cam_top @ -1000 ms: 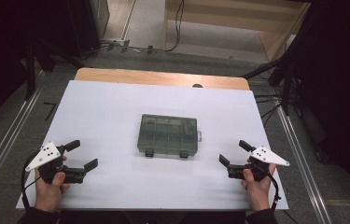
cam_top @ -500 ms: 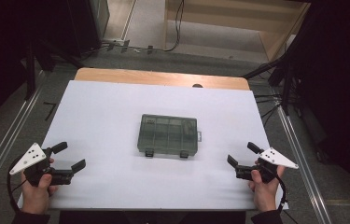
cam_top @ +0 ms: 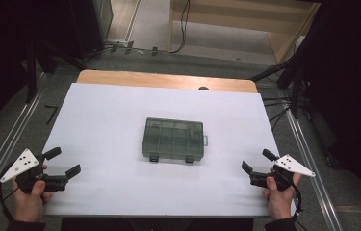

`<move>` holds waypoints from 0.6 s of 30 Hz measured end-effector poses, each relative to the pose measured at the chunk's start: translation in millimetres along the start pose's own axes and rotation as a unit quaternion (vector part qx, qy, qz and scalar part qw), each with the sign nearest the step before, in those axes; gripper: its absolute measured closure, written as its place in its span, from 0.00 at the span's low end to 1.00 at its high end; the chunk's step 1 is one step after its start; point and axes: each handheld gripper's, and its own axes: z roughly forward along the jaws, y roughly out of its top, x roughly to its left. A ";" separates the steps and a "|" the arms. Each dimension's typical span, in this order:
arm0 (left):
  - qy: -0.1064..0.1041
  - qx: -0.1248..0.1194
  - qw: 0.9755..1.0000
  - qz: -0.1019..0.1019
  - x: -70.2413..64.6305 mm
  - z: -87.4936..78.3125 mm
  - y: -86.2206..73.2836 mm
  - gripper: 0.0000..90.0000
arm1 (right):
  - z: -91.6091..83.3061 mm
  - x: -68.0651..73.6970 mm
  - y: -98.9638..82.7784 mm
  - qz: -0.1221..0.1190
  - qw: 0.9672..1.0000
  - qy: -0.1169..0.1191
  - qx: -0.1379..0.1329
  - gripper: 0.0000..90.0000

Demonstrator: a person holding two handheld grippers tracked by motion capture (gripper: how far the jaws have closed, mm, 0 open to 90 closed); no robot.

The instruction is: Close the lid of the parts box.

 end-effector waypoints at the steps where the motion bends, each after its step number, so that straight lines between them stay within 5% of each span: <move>1: 0.001 0.001 1.000 0.000 1.0 -0.4 -0.4 0.00 | -0.3 -0.9 -0.2 0.000 1.000 0.000 -0.001 0.00; 18: 0.008 0.004 1.000 0.001 4.1 0.3 -3.0 0.00 | -4.4 -12.5 -6.4 0.014 1.000 -0.009 0.000 0.00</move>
